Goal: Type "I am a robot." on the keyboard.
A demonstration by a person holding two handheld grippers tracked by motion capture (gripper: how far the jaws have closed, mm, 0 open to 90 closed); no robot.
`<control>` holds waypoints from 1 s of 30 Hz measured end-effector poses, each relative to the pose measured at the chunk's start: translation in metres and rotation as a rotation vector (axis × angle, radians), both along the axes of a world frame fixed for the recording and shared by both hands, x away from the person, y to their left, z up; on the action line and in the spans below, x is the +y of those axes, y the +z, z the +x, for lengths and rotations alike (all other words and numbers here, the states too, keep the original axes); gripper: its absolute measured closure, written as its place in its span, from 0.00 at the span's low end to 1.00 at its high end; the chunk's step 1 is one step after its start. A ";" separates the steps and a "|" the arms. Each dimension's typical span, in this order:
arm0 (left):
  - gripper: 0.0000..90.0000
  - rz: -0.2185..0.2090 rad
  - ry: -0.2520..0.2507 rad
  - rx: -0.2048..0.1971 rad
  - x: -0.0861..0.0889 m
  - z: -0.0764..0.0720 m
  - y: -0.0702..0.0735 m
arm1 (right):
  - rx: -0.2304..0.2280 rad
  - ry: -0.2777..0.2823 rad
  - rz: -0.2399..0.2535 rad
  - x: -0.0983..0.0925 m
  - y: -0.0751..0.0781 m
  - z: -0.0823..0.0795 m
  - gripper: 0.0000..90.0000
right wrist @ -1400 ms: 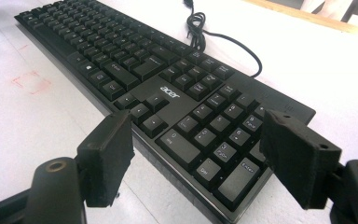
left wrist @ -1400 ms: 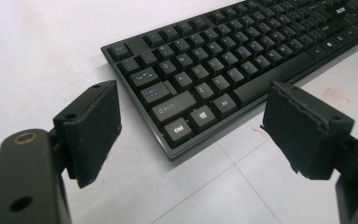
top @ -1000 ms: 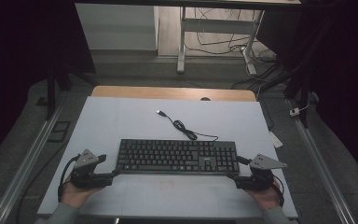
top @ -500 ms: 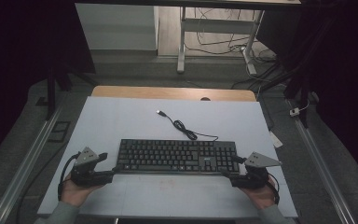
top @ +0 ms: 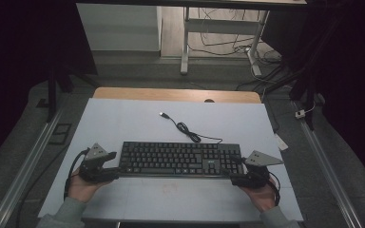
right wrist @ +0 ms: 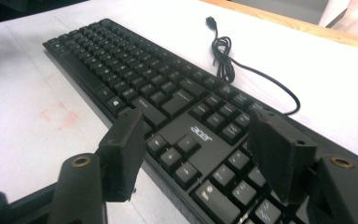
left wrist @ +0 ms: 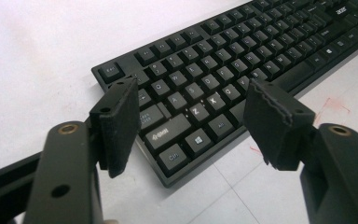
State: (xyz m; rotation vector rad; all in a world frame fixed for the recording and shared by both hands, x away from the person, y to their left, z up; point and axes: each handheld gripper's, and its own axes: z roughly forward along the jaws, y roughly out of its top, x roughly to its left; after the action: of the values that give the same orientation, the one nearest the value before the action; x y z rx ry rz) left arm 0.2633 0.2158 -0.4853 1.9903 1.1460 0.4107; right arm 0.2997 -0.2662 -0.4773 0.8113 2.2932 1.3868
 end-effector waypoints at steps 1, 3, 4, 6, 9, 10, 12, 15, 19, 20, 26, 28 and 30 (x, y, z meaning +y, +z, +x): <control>0.42 0.001 -0.001 -0.001 0.000 0.001 0.000 | 0.003 0.006 -0.006 0.003 0.001 0.001 0.43; 0.42 0.003 0.001 -0.003 -0.001 0.002 -0.001 | 0.004 0.006 -0.008 0.005 0.002 0.002 0.44; 0.43 0.005 0.002 -0.004 -0.001 0.002 -0.001 | 0.006 0.005 -0.014 0.007 0.002 0.002 0.45; 0.46 0.015 0.002 -0.006 -0.001 0.003 -0.002 | 0.008 0.011 -0.013 0.011 0.001 0.004 0.46; 0.53 0.020 -0.009 -0.010 -0.001 0.002 -0.002 | 0.014 0.015 -0.009 0.019 0.003 0.007 0.50; 0.55 0.018 -0.013 -0.013 -0.001 0.002 -0.002 | 0.016 0.022 -0.008 0.022 0.003 0.008 0.52; 0.59 0.022 -0.017 -0.013 0.000 0.001 -0.003 | 0.015 0.031 -0.005 0.028 0.004 0.010 0.54; 0.63 0.025 -0.016 -0.008 0.001 0.001 -0.006 | 0.016 0.043 -0.010 0.033 0.004 0.011 0.57; 0.75 0.033 -0.021 -0.005 0.001 0.001 -0.007 | 0.023 0.058 -0.019 0.041 0.005 0.013 0.67; 0.75 0.033 -0.022 -0.007 0.001 0.001 -0.008 | 0.023 0.058 -0.019 0.041 0.005 0.013 0.67; 0.91 0.043 -0.028 -0.009 0.000 0.001 -0.009 | 0.025 0.080 -0.019 0.052 0.006 0.015 0.89; 0.97 0.042 -0.029 -0.006 0.001 0.002 -0.010 | 0.021 0.088 -0.029 0.058 0.006 0.016 0.98; 0.98 0.042 -0.030 -0.002 0.001 0.002 -0.011 | 0.021 0.089 -0.025 0.059 0.006 0.016 0.99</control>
State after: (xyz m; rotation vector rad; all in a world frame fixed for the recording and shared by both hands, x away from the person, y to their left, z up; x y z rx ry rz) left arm 0.2656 0.2172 -0.4967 2.0402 1.1138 0.4237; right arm 0.3157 -0.2069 -0.4715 0.7274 2.3850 1.3901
